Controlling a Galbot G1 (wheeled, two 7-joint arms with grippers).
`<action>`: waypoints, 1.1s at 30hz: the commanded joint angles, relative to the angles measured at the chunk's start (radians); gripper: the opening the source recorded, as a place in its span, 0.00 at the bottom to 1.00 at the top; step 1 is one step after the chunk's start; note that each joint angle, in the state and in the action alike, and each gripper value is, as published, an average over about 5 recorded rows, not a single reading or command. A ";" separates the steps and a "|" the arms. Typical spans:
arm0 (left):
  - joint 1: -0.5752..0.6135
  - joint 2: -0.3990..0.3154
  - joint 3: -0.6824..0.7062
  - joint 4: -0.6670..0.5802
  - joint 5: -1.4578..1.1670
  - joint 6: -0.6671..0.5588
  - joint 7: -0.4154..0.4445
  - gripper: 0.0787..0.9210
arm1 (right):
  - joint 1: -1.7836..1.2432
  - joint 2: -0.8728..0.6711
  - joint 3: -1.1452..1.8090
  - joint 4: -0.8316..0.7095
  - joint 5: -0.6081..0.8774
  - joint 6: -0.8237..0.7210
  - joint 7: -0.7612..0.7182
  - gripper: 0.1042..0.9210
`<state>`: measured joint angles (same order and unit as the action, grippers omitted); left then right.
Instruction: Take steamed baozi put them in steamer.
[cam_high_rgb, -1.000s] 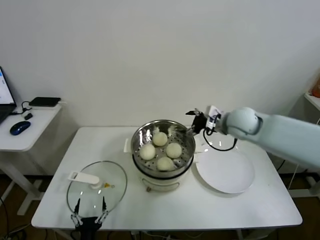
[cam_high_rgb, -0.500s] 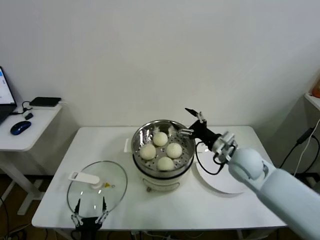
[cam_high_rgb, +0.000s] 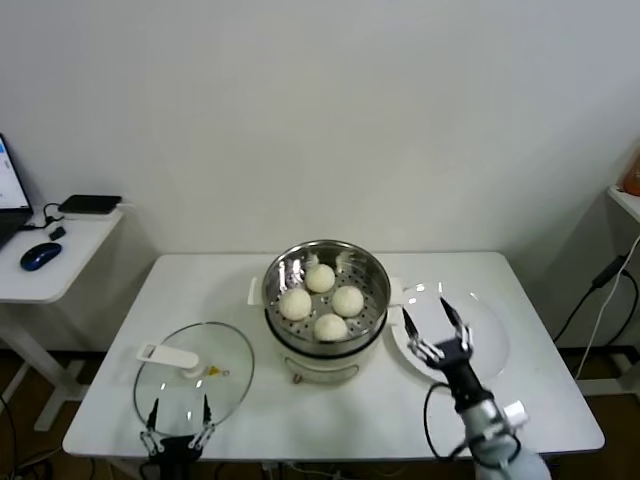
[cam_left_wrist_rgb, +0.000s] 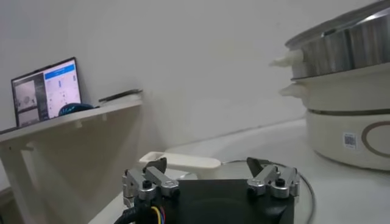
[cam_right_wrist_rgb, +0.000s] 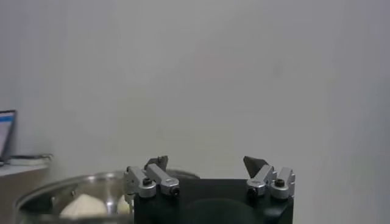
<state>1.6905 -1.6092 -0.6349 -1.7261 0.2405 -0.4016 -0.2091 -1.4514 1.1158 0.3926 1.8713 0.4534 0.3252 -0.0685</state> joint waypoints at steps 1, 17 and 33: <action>0.001 -0.039 0.004 -0.006 0.002 0.000 0.000 0.88 | -0.278 0.214 0.188 -0.002 -0.076 0.169 -0.021 0.88; 0.004 -0.044 0.002 -0.010 0.005 -0.002 -0.001 0.88 | -0.267 0.239 0.153 -0.021 -0.102 0.179 0.004 0.88; 0.001 -0.044 0.005 -0.010 0.005 0.000 0.000 0.88 | -0.265 0.247 0.143 -0.034 -0.114 0.174 0.012 0.88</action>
<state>1.6916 -1.6092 -0.6304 -1.7360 0.2453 -0.4030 -0.2100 -1.7042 1.3497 0.5312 1.8399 0.3508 0.4908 -0.0582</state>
